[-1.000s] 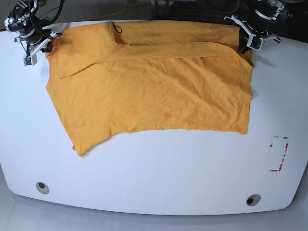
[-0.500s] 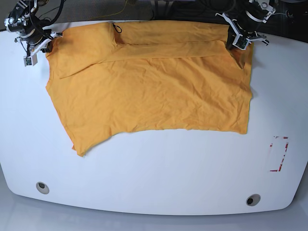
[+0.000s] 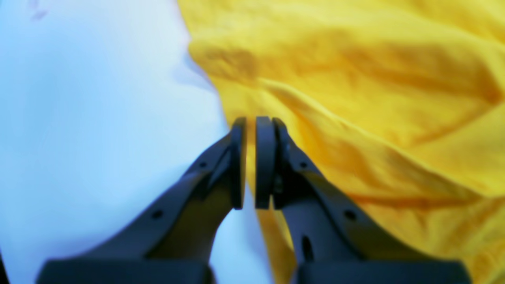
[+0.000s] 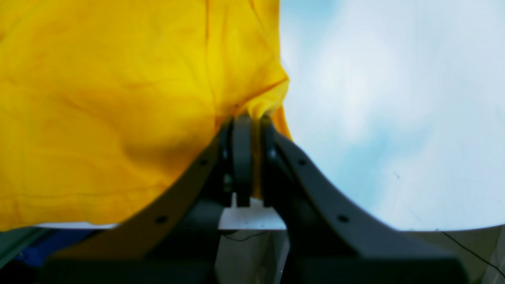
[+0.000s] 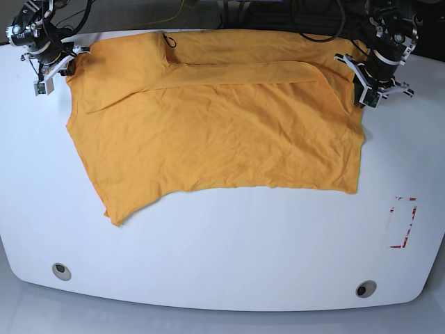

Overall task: Layout the t-shirt on the table in an organized manner, then fold the t-shirt properly
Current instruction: 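Move the left gripper along the shirt side toward the hem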

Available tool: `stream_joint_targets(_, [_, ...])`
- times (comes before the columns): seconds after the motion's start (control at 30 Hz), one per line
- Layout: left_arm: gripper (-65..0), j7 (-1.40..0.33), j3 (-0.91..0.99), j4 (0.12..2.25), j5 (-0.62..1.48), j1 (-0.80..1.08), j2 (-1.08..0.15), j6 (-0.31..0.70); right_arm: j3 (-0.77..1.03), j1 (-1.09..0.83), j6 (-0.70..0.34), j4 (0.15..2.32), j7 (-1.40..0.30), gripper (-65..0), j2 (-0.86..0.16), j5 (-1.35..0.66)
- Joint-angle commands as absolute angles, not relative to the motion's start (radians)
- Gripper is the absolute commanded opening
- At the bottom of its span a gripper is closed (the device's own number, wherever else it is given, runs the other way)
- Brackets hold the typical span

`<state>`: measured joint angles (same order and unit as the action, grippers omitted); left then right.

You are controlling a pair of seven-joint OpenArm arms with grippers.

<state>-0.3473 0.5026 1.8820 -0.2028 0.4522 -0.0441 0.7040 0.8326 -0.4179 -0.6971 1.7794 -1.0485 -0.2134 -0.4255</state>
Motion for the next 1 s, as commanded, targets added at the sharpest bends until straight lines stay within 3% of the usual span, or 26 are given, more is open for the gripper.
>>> stream_joint_targets(0.0, [-62.9,-0.375,0.515,1.896,-0.193,0.409,-0.085,0.698,0.842,-0.421,-0.698,1.796,-1.032,-65.0,-0.236,-0.437])
stream_joint_targets(0.67, [-62.4,-0.43,0.542,1.919,-0.189,0.254,-0.145,0.698,0.845,-0.415,-0.698,1.799,-1.032,-64.7,-0.236,-0.437])
stream_joint_targets(0.77, [-57.9,-0.43,0.541,1.919,-0.189,0.245,-0.147,0.698,0.846,-0.415,-0.698,1.799,-1.032,-57.6,-0.237,-0.437])
stream_joint_targets(0.97, [-33.6,-0.43,0.541,1.902,-0.185,0.245,-0.142,0.698,0.849,-0.42,-0.698,1.799,-1.032,-32.2,-0.237,-0.435])
